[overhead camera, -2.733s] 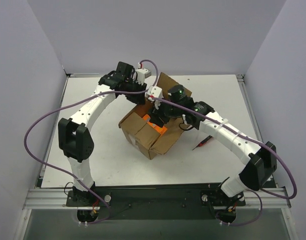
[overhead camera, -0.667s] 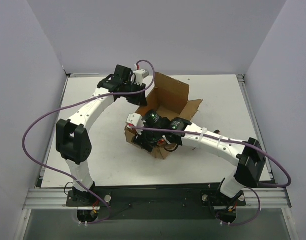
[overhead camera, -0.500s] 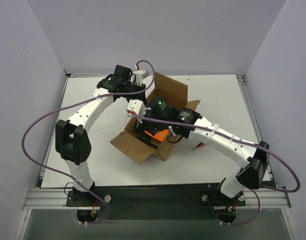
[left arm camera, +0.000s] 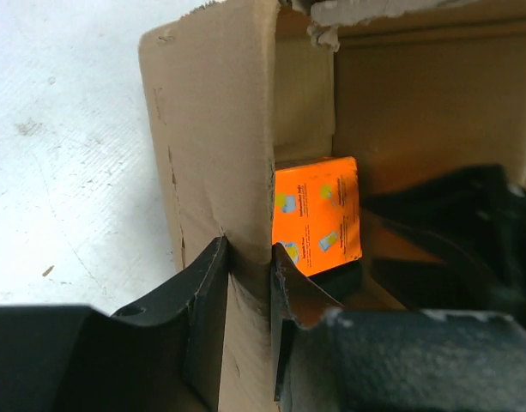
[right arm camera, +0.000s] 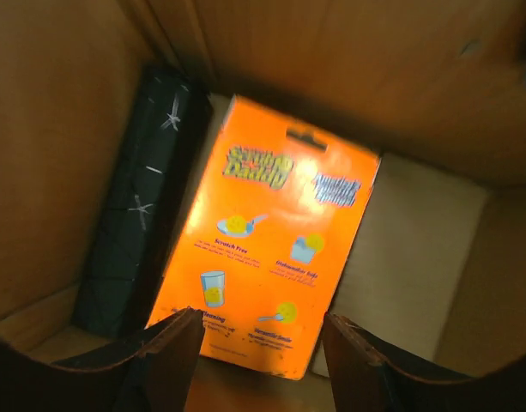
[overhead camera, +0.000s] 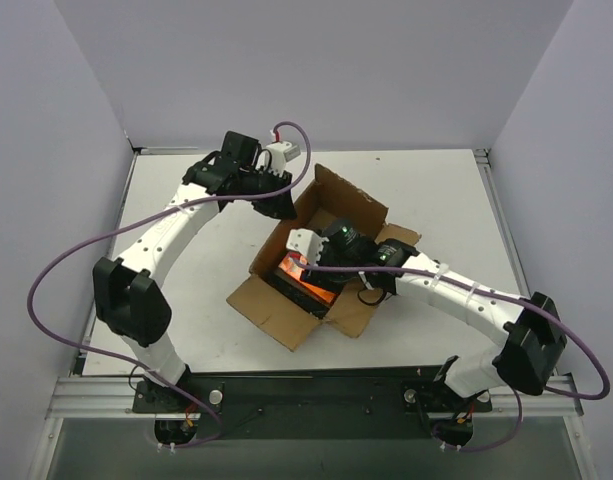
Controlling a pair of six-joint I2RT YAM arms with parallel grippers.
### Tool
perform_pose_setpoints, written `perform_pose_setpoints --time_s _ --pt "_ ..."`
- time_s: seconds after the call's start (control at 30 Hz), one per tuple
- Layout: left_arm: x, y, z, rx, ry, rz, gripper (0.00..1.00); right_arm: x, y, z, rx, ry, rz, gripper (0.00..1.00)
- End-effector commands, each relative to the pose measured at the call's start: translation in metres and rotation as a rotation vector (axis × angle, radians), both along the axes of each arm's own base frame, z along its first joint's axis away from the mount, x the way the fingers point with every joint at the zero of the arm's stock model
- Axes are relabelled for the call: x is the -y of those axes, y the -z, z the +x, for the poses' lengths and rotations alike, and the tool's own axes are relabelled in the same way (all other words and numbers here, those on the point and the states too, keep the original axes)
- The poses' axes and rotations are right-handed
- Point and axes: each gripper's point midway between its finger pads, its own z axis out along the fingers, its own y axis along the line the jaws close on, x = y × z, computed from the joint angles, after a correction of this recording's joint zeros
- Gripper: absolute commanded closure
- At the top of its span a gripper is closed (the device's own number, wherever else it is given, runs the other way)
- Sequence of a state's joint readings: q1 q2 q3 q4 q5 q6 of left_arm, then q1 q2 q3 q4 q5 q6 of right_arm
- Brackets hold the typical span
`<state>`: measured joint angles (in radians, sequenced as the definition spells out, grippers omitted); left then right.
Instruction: Unpack the express box
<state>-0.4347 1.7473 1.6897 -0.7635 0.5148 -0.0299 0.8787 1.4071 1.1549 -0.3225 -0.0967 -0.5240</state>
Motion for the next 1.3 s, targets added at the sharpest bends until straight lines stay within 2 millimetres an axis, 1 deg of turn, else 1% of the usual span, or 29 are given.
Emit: perform_pose_setpoints --time_s 0.0,0.03,0.07,0.1,0.13,0.17,0.23,0.27,0.3,0.37,0.4,0.43,0.47,0.53,0.6,0.63,0.7,0.73,0.77,0.83,0.87,0.93,0.97,1.0,1.07,1.17,1.2,1.27 --pt "0.019 -0.071 -0.042 0.089 0.171 -0.213 1.0 0.038 0.016 0.001 0.083 0.04 -0.072 0.4" --pt "0.021 -0.067 -0.051 0.077 0.195 -0.222 1.0 0.043 0.019 0.005 0.108 0.065 -0.078 0.39" --pt "0.026 -0.067 -0.059 0.078 0.23 -0.235 1.0 0.044 0.02 0.006 0.118 0.075 -0.072 0.37" --pt "0.028 -0.064 -0.066 0.073 0.26 -0.239 1.0 0.049 0.029 0.004 0.11 0.086 -0.082 0.36" --pt "0.031 -0.054 -0.074 0.038 0.284 -0.242 1.0 0.047 0.028 0.006 0.114 0.093 -0.063 0.33" --pt "0.033 -0.048 -0.078 0.016 0.287 -0.234 1.0 0.045 0.03 0.004 0.089 0.106 -0.036 0.32" --pt "0.031 -0.029 -0.078 -0.033 0.267 -0.213 1.0 0.036 0.029 0.004 0.046 0.112 0.014 0.3" --pt "0.03 -0.023 -0.076 -0.044 0.251 -0.203 1.0 0.032 0.028 0.003 0.009 0.136 0.053 0.3" --pt "0.029 -0.015 -0.073 -0.057 0.242 -0.19 1.0 0.025 0.023 0.003 -0.018 0.126 0.095 0.29" --pt "0.028 -0.013 -0.068 -0.078 0.228 -0.195 1.0 0.019 0.025 0.007 -0.053 0.136 0.114 0.26" --pt "0.027 -0.009 -0.062 -0.093 0.214 -0.199 1.0 0.013 0.021 0.01 -0.07 0.143 0.141 0.25" --pt "0.027 -0.012 -0.06 -0.101 0.214 -0.212 1.0 0.01 0.028 0.011 -0.099 0.148 0.136 0.25" --pt "0.027 -0.012 -0.057 -0.119 0.201 -0.22 1.0 0.007 0.03 0.012 -0.121 0.149 0.142 0.24" --pt "0.026 -0.006 -0.049 -0.134 0.177 -0.221 1.0 0.004 0.039 0.014 -0.199 0.179 0.155 0.24" --pt "0.026 -0.006 -0.044 -0.148 0.159 -0.232 1.0 0.006 0.049 0.012 -0.28 0.227 0.165 0.24" --pt "0.026 -0.006 -0.042 -0.15 0.15 -0.235 1.0 0.003 0.056 0.01 -0.383 0.265 0.205 0.24" --pt "0.027 -0.008 -0.038 -0.146 0.139 -0.244 1.0 0.002 0.064 0.002 -0.503 0.292 0.232 0.23" --pt "0.029 -0.008 -0.038 -0.146 0.137 -0.248 1.0 0.001 0.072 -0.002 -0.575 0.334 0.248 0.21" --pt "0.031 -0.01 -0.038 -0.155 0.13 -0.255 1.0 -0.001 0.073 -0.006 -0.635 0.327 0.272 0.21" --pt "0.035 -0.014 -0.035 -0.145 0.124 -0.261 1.0 -0.004 0.081 -0.013 -0.693 0.329 0.273 0.21" --pt "0.037 -0.015 -0.036 -0.147 0.124 -0.259 1.0 -0.007 0.083 -0.02 -0.729 0.306 0.279 0.21" --pt "0.04 -0.018 -0.032 -0.135 0.122 -0.262 1.0 -0.011 0.088 -0.024 -0.767 0.291 0.275 0.21" --pt "0.042 -0.016 -0.031 -0.148 0.118 -0.26 1.0 -0.015 0.084 -0.027 -0.788 0.262 0.285 0.21" --pt "0.043 -0.015 -0.03 -0.15 0.112 -0.257 1.0 -0.017 0.088 -0.028 -0.811 0.25 0.278 0.24" --pt "0.043 -0.013 -0.023 -0.145 0.083 -0.241 1.0 -0.022 0.084 -0.028 -0.822 0.226 0.281 0.26" --pt "0.042 -0.01 -0.015 -0.145 0.053 -0.224 1.0 -0.033 0.068 -0.026 -0.835 0.18 0.329 0.37" --pt "0.041 -0.009 -0.014 -0.147 0.045 -0.221 1.0 -0.038 0.054 -0.019 -0.793 0.165 0.35 0.44" --pt "0.041 -0.007 -0.008 -0.135 0.029 -0.206 1.0 -0.04 0.039 -0.013 -0.717 0.149 0.356 0.51"
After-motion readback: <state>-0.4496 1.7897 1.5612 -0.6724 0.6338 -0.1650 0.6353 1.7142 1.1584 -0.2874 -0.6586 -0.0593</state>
